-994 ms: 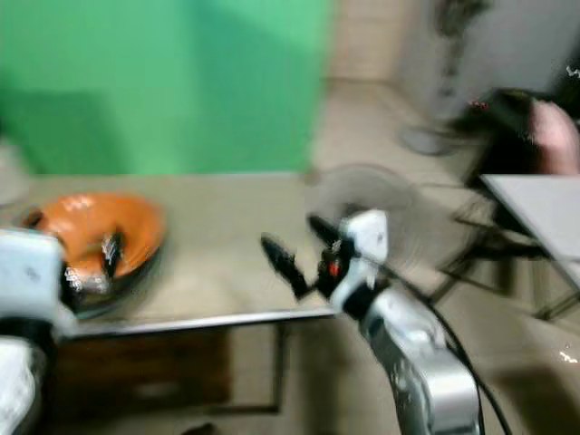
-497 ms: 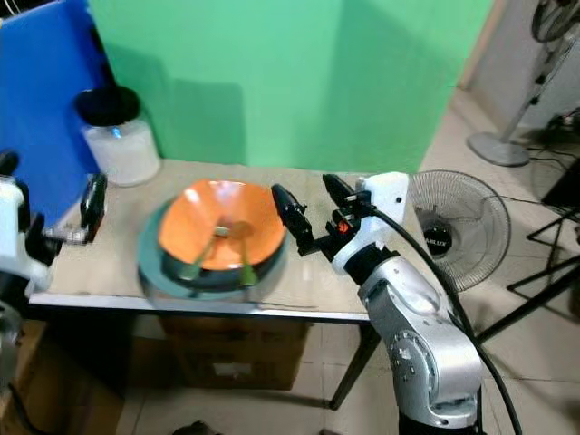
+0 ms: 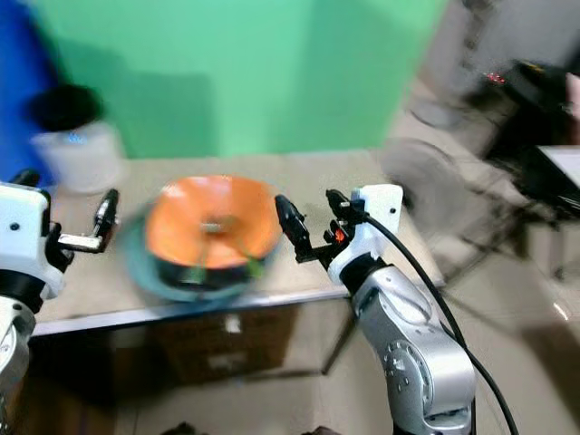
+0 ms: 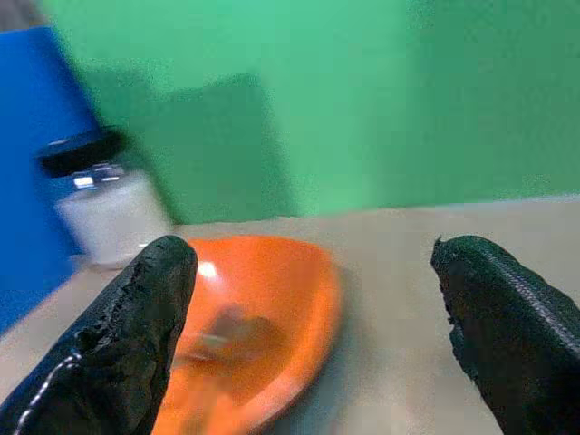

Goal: Setting the table

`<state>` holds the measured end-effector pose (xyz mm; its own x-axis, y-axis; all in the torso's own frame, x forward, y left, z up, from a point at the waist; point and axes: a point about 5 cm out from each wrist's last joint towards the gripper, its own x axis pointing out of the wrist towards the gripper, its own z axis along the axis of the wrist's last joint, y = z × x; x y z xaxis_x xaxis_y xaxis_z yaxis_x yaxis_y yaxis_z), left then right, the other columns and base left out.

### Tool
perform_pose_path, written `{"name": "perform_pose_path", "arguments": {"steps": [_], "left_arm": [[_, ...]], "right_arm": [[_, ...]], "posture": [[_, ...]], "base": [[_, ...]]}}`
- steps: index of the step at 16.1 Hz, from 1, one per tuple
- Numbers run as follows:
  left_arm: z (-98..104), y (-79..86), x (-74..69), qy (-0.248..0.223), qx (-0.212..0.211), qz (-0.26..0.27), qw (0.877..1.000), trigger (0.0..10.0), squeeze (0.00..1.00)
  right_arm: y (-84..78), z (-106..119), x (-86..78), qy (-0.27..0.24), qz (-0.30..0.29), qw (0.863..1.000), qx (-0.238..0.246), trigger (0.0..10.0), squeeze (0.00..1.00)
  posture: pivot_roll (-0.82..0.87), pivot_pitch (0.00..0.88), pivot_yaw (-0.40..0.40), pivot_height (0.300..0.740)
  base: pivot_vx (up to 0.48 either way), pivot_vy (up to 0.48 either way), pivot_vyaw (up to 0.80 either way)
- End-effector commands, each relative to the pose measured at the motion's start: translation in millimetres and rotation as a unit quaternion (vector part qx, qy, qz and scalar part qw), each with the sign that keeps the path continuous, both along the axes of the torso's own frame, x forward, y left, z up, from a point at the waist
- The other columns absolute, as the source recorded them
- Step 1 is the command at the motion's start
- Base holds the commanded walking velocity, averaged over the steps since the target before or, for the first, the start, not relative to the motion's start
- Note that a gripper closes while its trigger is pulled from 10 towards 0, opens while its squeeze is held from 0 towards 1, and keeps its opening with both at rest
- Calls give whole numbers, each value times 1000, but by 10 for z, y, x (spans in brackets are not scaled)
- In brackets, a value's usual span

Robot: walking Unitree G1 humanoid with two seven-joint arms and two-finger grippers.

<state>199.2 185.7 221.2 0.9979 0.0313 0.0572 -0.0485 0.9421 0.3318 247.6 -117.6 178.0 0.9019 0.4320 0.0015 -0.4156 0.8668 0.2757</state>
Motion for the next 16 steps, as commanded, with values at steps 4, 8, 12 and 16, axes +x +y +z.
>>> {"name": "perform_pose_path", "arguments": {"steps": [4,8,12,16], "left_arm": [[-72,-19,21,25,-24,-9,999,10000,0],[-176,135,73,84,-11,7,996,10000,0],[-129,279,160,104,-28,39,993,10000,0],[-135,333,91,101,-29,75,992,10000,0]], "right_arm": [[-50,40,-6,-1,0,1000,-30,10000,1000],[36,55,79,22,33,998,-55,10000,922],[182,103,43,8,134,987,-91,10000,0],[190,51,33,20,142,986,-84,10000,0]], "posture": [[20,43,-8,740],[29,46,-22,740],[31,39,-16,740],[37,33,-32,740]], "base": [[0,0,-498],[0,0,0],[0,0,0],[0,0,0]]}}
